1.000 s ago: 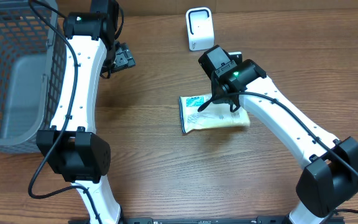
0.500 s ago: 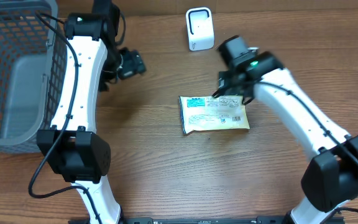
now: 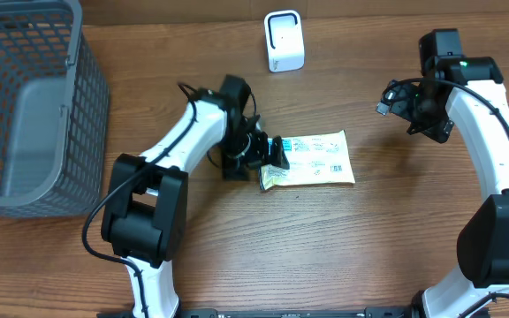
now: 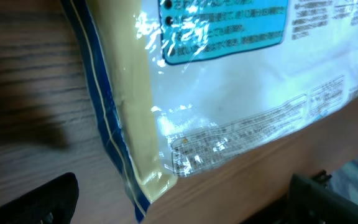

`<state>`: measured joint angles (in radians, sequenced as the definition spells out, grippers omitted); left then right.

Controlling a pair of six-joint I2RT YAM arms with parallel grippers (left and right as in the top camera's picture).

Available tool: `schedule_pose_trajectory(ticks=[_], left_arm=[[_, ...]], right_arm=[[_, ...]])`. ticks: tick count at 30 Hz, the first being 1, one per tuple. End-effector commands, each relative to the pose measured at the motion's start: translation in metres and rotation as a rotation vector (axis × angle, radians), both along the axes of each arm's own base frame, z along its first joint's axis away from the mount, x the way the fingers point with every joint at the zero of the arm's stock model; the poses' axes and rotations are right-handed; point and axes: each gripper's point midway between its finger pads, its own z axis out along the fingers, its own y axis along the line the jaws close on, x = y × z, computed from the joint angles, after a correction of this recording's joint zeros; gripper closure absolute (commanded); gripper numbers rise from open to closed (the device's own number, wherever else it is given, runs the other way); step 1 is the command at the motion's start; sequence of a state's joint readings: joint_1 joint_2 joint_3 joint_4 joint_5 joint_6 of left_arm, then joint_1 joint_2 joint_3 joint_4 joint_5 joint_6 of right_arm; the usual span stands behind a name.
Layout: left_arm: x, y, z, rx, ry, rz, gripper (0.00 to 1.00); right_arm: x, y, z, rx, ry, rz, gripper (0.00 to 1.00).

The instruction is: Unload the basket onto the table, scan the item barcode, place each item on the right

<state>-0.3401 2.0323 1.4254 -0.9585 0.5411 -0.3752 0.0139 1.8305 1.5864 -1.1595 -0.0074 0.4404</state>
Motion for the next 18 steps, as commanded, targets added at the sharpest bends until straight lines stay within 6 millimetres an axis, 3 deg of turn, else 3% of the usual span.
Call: schedule_pose_trajectory(ticks=[1, 6, 9, 16, 18], left_arm=[[-0.002, -0.003, -0.011, -0.050, 0.046, 0.085, 0.00], [0.010, -0.005, -0.020, -0.060, 0.015, 0.154, 0.04], [0.016, -0.008, -0.021, -0.065, 0.002, 0.182, 0.14], [0.025, 0.002, -0.030, 0.028, -0.034, 0.242, 0.40], [0.024, 0.002, -0.032, 0.033, -0.024, 0.254, 0.52]], right_arm=[[0.003, 0.004, 0.012, 0.023, -0.035, 0.008, 0.00], [0.002, 0.004, 0.004, 0.024, -0.031, 0.008, 0.00], [0.004, 0.007, -0.010, 0.042, -0.042, 0.012, 0.00], [-0.004, 0.055, -0.054, 0.321, -0.051, 0.060, 0.35], [-0.010, 0.063, -0.067, 0.360, -0.040, 0.039, 0.41]])
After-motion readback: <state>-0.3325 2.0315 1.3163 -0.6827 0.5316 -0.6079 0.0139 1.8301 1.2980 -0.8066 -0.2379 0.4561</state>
